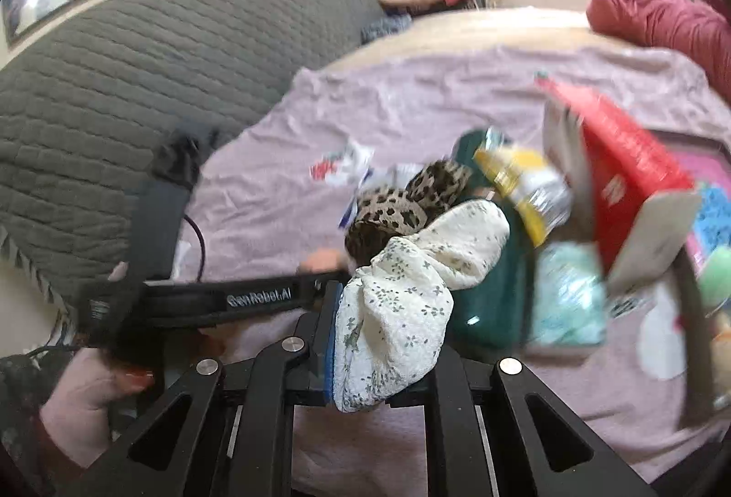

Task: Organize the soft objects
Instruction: 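Lift and carry the peach sponge and scrunchie with both tools over the tray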

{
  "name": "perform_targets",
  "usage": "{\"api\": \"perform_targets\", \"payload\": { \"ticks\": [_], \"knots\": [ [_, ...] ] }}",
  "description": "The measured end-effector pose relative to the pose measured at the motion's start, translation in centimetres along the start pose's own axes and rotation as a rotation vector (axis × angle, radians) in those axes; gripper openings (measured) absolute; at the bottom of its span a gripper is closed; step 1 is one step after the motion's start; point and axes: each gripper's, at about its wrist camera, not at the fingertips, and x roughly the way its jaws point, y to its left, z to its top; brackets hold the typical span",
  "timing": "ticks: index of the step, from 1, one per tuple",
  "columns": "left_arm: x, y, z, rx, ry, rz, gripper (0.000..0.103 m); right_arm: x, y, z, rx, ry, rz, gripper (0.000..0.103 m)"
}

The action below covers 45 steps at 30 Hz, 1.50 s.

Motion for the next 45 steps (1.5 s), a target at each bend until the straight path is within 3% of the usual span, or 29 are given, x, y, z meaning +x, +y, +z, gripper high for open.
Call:
{"api": "perform_targets", "payload": {
  "ticks": [7, 19, 31, 45],
  "knots": [
    [-0.6, -0.4, -0.7, 0.006, -0.027, 0.005, 0.037, -4.1, -2.6, 1.0, 0.016, -0.094, -0.051, 0.014],
    [-6.5, -3.1, -2.2, 0.03, -0.149, -0.016, 0.037, -9.5, -7.2, 1.8, 0.021, -0.222, -0.19, 0.014],
    [-9.0, -10.8, -2.8, 0.175, -0.198, 0.001, 0.037, -12.5, -9.2, 1.8, 0.067, -0.297, -0.207, 0.014],
    [-8.5, -20.3, -2.8, 0.335, -0.21, -0.031, 0.037, -16.2, -13.4, 1.7, 0.164, -0.393, -0.244, 0.014]
  ]
}}
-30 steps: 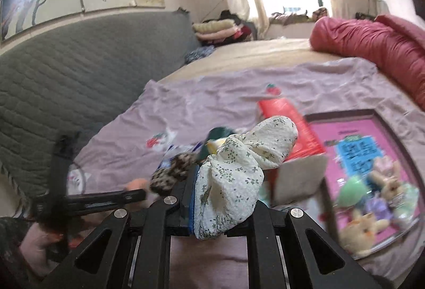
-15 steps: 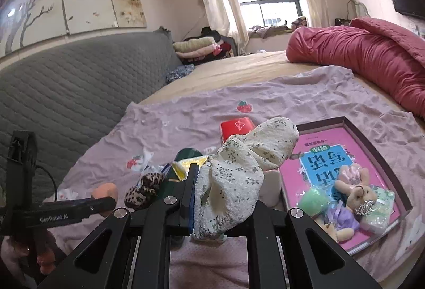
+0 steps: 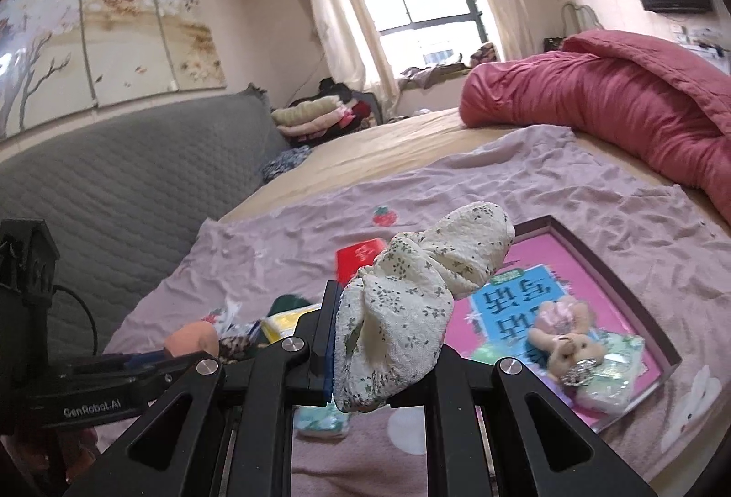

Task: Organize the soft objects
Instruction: 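Lift and carry the peach sponge and scrunchie with both tools over the tray, then lower the scrunchie onto the tray and open the right tool while the left tool releases the peach sponge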

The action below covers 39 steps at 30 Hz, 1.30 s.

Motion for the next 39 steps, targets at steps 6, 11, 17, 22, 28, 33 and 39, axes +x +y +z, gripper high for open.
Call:
{"api": "perform_targets", "payload": {
  "ticks": [6, 11, 17, 22, 28, 33, 39],
  "knots": [
    [1.3, -3.8, 0.5, 0.07, 0.014, -0.023, 0.037, -0.6, -3.0, 0.5, 0.057, -0.024, -0.035, 0.014],
    [2.1, -6.1, 0.6, 0.116, 0.024, -0.033, 0.037, -1.1, -5.5, 0.8, 0.098, -0.046, -0.07, 0.014],
    [3.1, -8.1, 0.8, 0.153, 0.037, -0.04, 0.037, -1.9, -8.2, 0.9, 0.14, -0.073, -0.114, 0.015],
    [4.1, -9.5, 0.7, 0.181, 0.049, -0.051, 0.037, -2.2, -10.2, 0.9, 0.161, -0.075, -0.157, 0.015],
    [5.7, -11.0, 0.5, 0.207, 0.075, -0.067, 0.037, -2.3, -12.8, 0.5, 0.202, -0.072, -0.192, 0.015],
    [7.4, -12.3, 0.4, 0.216, 0.103, -0.082, 0.037, -2.1, -13.8, 0.2, 0.222, -0.07, -0.197, 0.015],
    [9.4, -14.0, 0.2, 0.238, 0.133, -0.092, 0.037, -1.2, -14.1, -0.1, 0.225, -0.039, -0.178, 0.015]
  ]
}}
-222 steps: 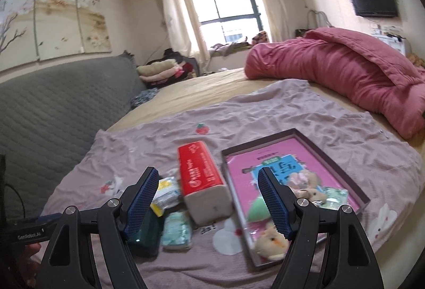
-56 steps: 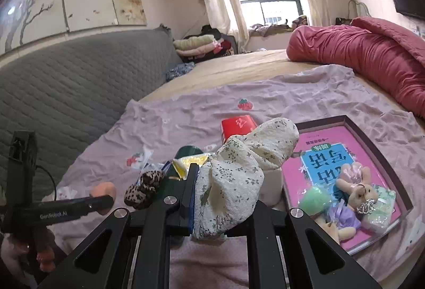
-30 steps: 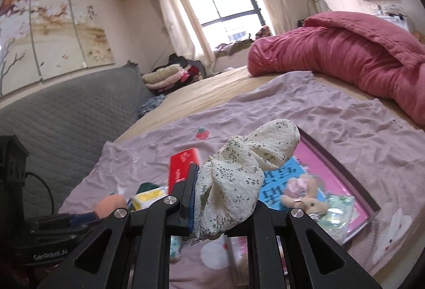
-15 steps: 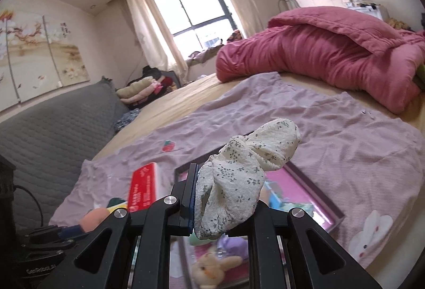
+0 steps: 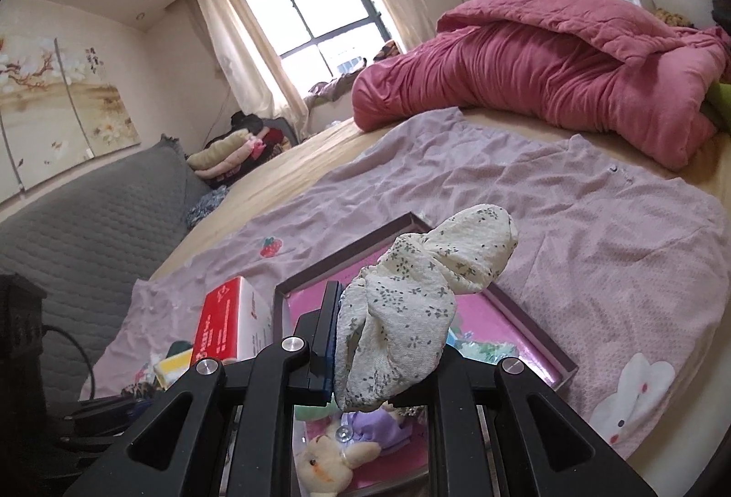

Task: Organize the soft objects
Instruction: 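Lower the scrunchie onto the tray and open the right tool while the left tool releases the peach sponge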

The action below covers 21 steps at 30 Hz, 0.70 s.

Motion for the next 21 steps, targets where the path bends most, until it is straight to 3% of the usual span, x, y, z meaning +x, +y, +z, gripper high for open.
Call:
{"api": "perform_targets", "payload": {
  "ticks": [16, 21],
  "knots": [
    [4.1, -0.9, -0.6, 0.006, 0.065, -0.017, 0.037, 4.5, -1.7, -0.2, 0.051, 0.097, 0.001, 0.017],
    [5.5, -0.7, -0.7, -0.014, 0.095, -0.033, 0.037, 7.4, -3.1, -0.9, 0.126, 0.197, 0.015, 0.019]
  ]
}}
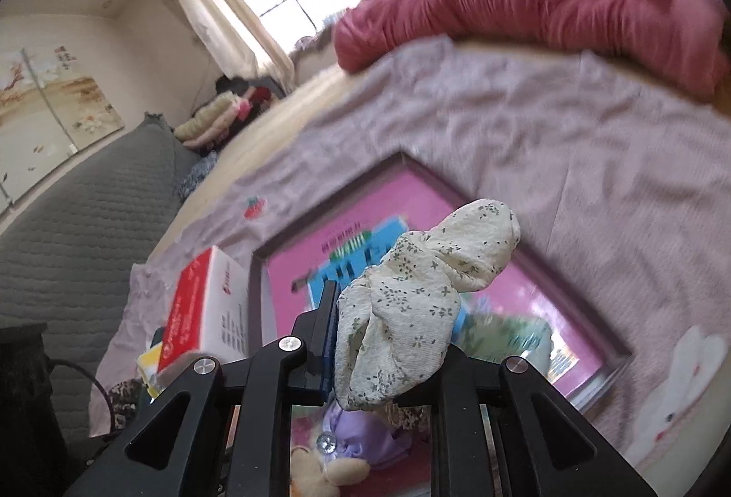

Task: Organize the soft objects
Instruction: 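Lower the scrunchie onto the tray and open the right tool while the left tool releases the peach sponge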

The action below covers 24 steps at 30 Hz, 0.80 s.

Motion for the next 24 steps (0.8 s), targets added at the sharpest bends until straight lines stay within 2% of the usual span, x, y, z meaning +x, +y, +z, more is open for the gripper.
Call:
{"api": "perform_targets", "payload": {
  "ticks": [3, 4, 9, 11, 14, 24],
  "knots": [
    [0.6, 0.1, -0.1, -0.009, 0.015, -0.008, 0.037, 0.9, -1.6, -0.1, 0.072, 0.045, 0.001, 0.027],
    [0.8, 0.1, -0.1, -0.009, 0.019, -0.009, 0.037, 0.9, -2.2, -0.2, 0.102, 0.051, 0.0, 0.035],
    [1.2, -0.1, -0.1, -0.005, 0.025, -0.015, 0.037, 0.7, -3.7, -1.0, 0.188, 0.105, -0.015, 0.041],
    [1.2, -0.1, 0.0, -0.008, 0.025, -0.02, 0.037, 0.0, -3.7, -1.3, 0.188, 0.102, -0.025, 0.049],
    [1.3, -0.1, 0.1, -0.015, 0.027, -0.028, 0.037, -1.2, -3.3, -1.6, 0.169, 0.09, -0.081, 0.054],
    [1.8, 0.1, 0.5, -0.026, 0.039, -0.059, 0.038, -3.7, -1.2, -2.4, 0.099, 0.049, -0.231, 0.057]
  ]
}}
